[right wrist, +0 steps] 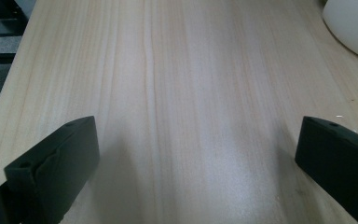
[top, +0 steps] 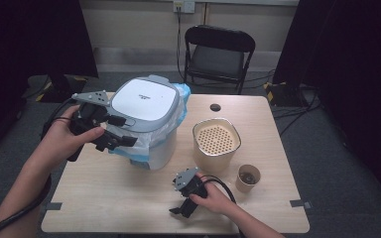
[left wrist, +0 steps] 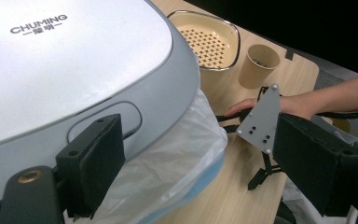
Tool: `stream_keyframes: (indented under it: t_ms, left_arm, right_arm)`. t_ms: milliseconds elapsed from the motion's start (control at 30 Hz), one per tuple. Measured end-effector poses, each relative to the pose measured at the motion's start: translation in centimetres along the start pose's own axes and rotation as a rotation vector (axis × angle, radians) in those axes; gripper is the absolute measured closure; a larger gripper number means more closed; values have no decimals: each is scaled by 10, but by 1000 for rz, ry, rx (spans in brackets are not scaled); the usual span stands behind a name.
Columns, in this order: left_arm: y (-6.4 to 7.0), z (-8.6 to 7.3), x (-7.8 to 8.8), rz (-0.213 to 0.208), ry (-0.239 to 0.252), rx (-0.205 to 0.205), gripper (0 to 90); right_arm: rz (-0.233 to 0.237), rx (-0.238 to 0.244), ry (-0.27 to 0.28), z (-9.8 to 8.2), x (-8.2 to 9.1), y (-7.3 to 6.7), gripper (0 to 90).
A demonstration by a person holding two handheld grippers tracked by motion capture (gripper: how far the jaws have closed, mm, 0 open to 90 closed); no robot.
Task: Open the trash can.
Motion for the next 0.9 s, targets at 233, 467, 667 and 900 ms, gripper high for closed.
stream_keyframes:
  t_ms: [233,467,667,900]
  left_arm:
    - [-4,1,-8,10,-16,-8,163]
    - [-5,2,-9,16,-9,-27,166]
    - [-5,4,-9,37,-11,-41,162]
    - [-8,7,-11,17,2,-37,157]
  right_arm:
    - [-1,2,0,0,0,0,0]
    - [-1,2,0,0,0,0,0]
    - [-1,2,1,0,0,0,0]
    - [-2,2,1,0,0,0,0]
Point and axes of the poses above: each handheld gripper's, and its own axes: x roughly backward along the jaws, z roughly out of its top, y roughly to its right, the point moved 4 cm from there along -x, roughly forward along the jaws, and after that the axes turned 14 degrees about -y, right-handed, at the moved point
